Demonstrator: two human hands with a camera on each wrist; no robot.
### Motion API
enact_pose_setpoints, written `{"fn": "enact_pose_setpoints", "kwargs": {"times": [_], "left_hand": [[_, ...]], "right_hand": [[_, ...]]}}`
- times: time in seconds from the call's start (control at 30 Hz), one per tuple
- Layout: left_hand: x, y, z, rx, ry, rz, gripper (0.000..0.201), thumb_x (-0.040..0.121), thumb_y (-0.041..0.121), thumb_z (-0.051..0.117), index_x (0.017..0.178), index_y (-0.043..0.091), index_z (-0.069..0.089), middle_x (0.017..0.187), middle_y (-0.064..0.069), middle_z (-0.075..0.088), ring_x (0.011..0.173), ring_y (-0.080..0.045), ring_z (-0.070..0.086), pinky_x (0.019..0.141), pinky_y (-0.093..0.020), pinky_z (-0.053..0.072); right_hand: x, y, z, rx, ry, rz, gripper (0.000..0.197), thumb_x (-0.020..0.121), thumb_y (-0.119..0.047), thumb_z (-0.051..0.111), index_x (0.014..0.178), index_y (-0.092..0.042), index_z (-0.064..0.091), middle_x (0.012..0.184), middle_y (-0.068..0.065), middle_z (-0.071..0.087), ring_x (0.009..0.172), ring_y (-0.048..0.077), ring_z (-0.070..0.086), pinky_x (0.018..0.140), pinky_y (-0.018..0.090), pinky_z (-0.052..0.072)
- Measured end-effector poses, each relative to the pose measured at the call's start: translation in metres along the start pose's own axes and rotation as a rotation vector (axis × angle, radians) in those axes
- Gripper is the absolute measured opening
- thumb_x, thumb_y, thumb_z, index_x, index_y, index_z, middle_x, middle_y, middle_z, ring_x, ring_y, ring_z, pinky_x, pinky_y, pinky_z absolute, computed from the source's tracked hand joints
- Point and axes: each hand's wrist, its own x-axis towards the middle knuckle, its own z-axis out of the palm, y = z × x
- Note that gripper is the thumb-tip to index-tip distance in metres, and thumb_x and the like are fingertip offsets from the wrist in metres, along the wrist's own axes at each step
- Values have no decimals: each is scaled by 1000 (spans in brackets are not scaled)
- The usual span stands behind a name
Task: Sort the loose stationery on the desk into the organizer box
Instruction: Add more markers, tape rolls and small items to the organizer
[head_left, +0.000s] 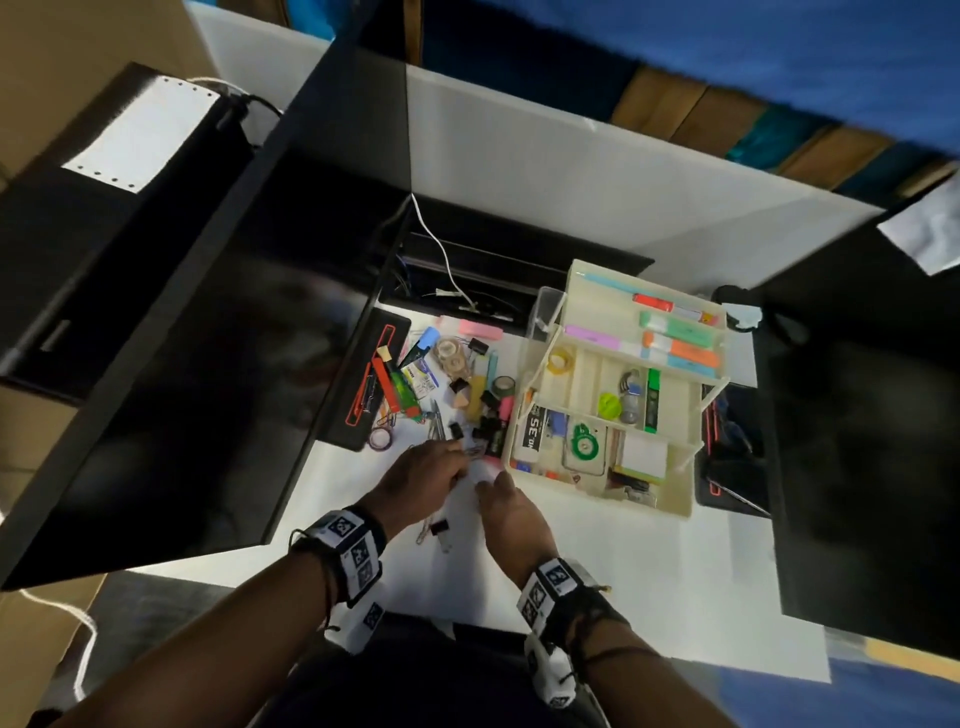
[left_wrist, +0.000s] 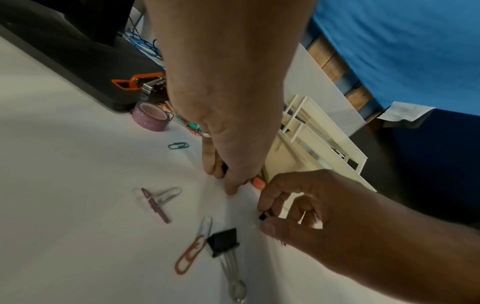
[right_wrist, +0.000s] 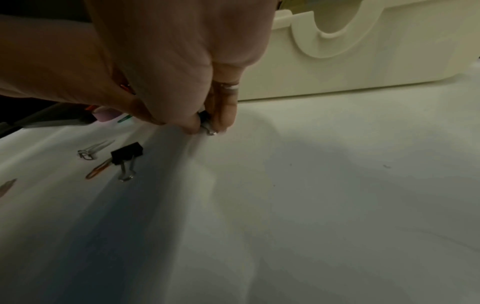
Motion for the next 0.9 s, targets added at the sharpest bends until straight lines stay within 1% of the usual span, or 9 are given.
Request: {"fn": "enact_pose_setpoints", "kwargs": {"times": [0.13,0.3,0.37,0.43,0.5,0.6,0.7,0.83,0.9], "left_hand": [[1,2,-4,-87,-8,19,16,93,11,67,107,15,73,109,-1,69,97,-23,68,81,-35,56],[-7,1,-7,-258,27,18,21,95,11,65,114,19,69,110,5,70,99,-12,66,85,-35,57],[-10,4,-13,-379,76,-3,16,98,8,62,111,16,69,105,4,71,94,-6,66,83,-32,58],[-12,8,-19,-491,132,-53,13,101,8,60,107,15,69,98,7,72,89,-2,67,80,-32,60],[-13,11,-25,-601,179,-124,10,101,8,61,105,14,68,94,6,73,86,-7,72,79,-33,62],[-11,20,-37,-870,190,-298,9,99,7,65,107,11,67,93,-1,76,81,-21,77,82,-43,64],[-9,38,-51,-1160,59,-408,20,95,5,71,114,5,67,96,-9,77,85,-29,77,90,-49,62],[-5,63,-54,-1292,-204,-325,31,92,8,76,122,8,67,111,-16,74,94,-28,73,87,-40,59],[0,76,-48,-1282,-259,-291,30,94,5,72,124,8,65,116,-20,73,98,-29,73,91,-42,60]], "right_hand": [[-3,4,-3,-43,48,-26,28,91,-15,55,118,-12,60,106,13,61,90,36,61,72,45,54],[-14,19,-1,294,95,-30,31,90,-21,59,121,-16,57,113,4,53,82,28,65,73,42,56],[-17,26,0,351,105,-26,27,89,-18,62,115,-15,62,110,1,52,80,22,64,75,35,56],[-19,33,-2,385,118,-36,20,88,-12,63,108,-13,66,106,0,53,76,14,59,72,20,49],[-22,36,-7,418,152,-39,17,87,-8,62,102,-12,67,100,1,57,73,10,56,68,11,41],[-30,37,-18,551,172,-41,18,86,-8,51,96,-14,64,89,-3,61,71,4,55,66,12,39],[-36,34,-30,780,79,3,17,86,-14,43,92,-17,58,80,-9,59,64,4,48,63,19,37],[-39,32,-46,1270,3,119,22,91,-24,47,101,-7,56,87,9,59,64,21,43,58,30,34],[-42,32,-59,1469,-15,113,26,94,-26,46,105,-5,55,86,12,55,62,20,42,55,32,31]]}}
